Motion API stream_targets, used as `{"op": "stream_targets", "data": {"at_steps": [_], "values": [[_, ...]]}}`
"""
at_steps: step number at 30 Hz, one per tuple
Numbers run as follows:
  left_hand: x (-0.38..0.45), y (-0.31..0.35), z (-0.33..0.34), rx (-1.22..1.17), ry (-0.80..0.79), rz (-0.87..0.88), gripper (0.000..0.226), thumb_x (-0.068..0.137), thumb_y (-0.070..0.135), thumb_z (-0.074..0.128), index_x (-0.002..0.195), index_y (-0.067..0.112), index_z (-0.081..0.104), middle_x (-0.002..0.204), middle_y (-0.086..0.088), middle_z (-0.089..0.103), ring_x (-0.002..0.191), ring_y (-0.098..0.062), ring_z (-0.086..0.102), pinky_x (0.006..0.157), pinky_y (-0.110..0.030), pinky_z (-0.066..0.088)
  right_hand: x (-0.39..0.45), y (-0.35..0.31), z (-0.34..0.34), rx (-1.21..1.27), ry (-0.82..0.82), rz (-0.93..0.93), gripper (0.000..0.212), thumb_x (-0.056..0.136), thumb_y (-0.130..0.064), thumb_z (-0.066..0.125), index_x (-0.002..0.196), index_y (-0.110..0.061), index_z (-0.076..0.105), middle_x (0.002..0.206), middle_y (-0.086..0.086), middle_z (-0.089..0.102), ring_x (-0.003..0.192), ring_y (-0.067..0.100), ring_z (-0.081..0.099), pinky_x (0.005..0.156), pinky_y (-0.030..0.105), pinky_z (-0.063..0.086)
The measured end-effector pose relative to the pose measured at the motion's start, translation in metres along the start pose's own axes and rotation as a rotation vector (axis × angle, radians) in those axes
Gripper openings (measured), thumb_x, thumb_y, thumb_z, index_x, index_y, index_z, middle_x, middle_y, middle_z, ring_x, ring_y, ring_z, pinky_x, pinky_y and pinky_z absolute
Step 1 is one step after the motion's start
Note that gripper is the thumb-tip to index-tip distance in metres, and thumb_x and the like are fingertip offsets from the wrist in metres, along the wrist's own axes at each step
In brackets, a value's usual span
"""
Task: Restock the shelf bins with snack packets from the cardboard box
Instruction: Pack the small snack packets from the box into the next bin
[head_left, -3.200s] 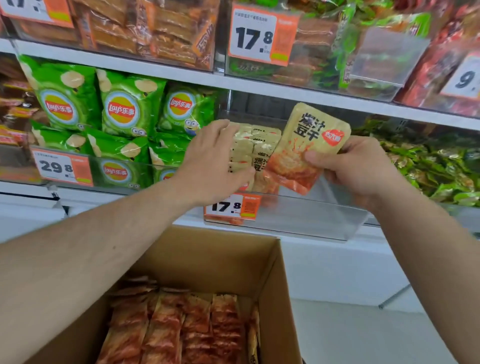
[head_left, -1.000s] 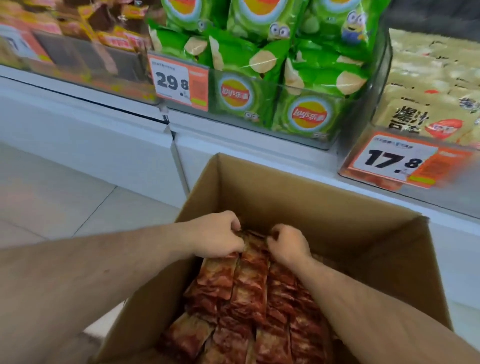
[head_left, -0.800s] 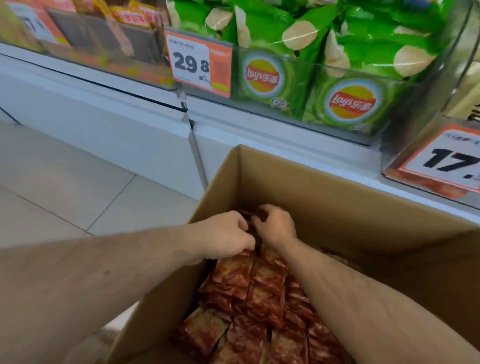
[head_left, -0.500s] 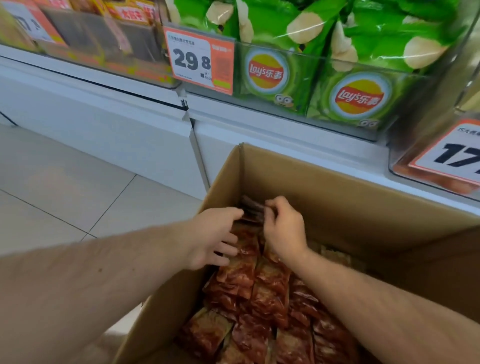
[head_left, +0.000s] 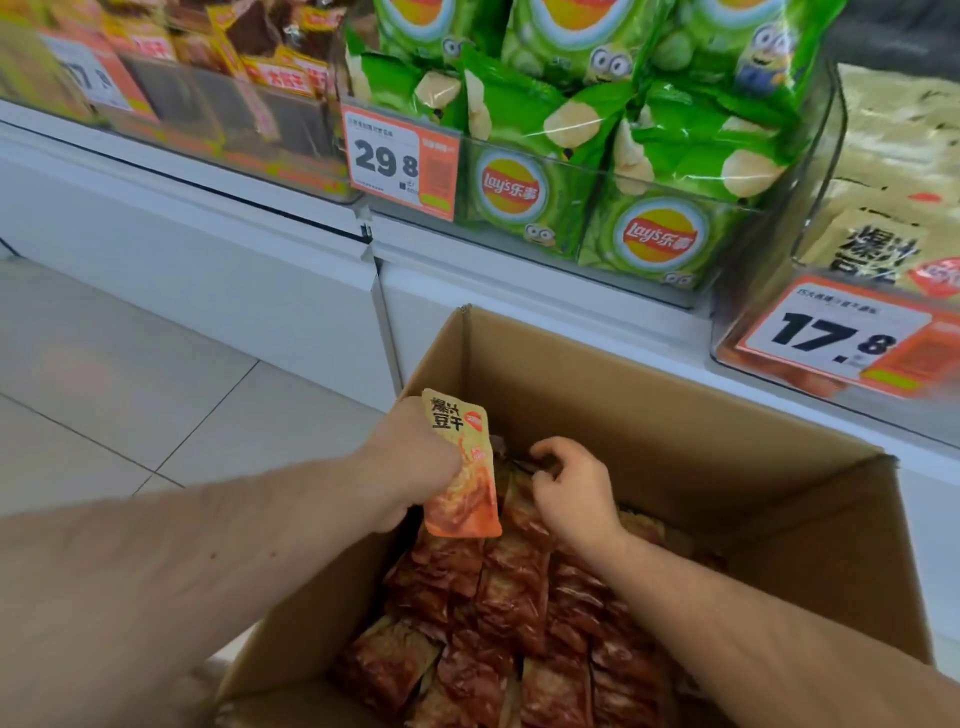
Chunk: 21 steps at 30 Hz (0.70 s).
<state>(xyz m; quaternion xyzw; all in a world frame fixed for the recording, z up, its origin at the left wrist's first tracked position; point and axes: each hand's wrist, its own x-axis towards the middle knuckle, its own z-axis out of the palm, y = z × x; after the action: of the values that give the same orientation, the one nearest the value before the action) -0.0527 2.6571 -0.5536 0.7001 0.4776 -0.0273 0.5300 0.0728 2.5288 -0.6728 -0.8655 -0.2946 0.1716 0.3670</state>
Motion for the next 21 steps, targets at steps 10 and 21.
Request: {"op": "stream_targets", "data": {"at_steps": [10,21], "values": [[0.018,-0.005,-0.001,0.182,-0.126,-0.079,0.043,0.084,0.004,0.064,0.120,0.019,0.049,0.106,-0.002,0.063,0.097,-0.020,0.060,0.070,-0.031,0.054,0.090,0.015,0.065,-0.113,-0.459,0.206,0.028,0.089,-0.022,0.061,0.113,-0.012,0.072,0.115,0.007,0.071,0.104,0.024,0.065,0.083,0.029,0.051],[0.006,-0.002,-0.003,-0.265,-0.119,-0.265,0.020,0.084,-0.002,0.055,0.102,0.007,0.059,0.111,-0.021,0.066,0.102,-0.036,0.065,0.090,-0.045,0.052,0.019,-0.019,-0.036,-0.187,-0.124,-0.175,0.042,0.081,-0.016,0.067,0.123,-0.015,0.070,0.134,-0.002,0.061,0.128,0.009,0.049,0.096,-0.007,0.014]]}}
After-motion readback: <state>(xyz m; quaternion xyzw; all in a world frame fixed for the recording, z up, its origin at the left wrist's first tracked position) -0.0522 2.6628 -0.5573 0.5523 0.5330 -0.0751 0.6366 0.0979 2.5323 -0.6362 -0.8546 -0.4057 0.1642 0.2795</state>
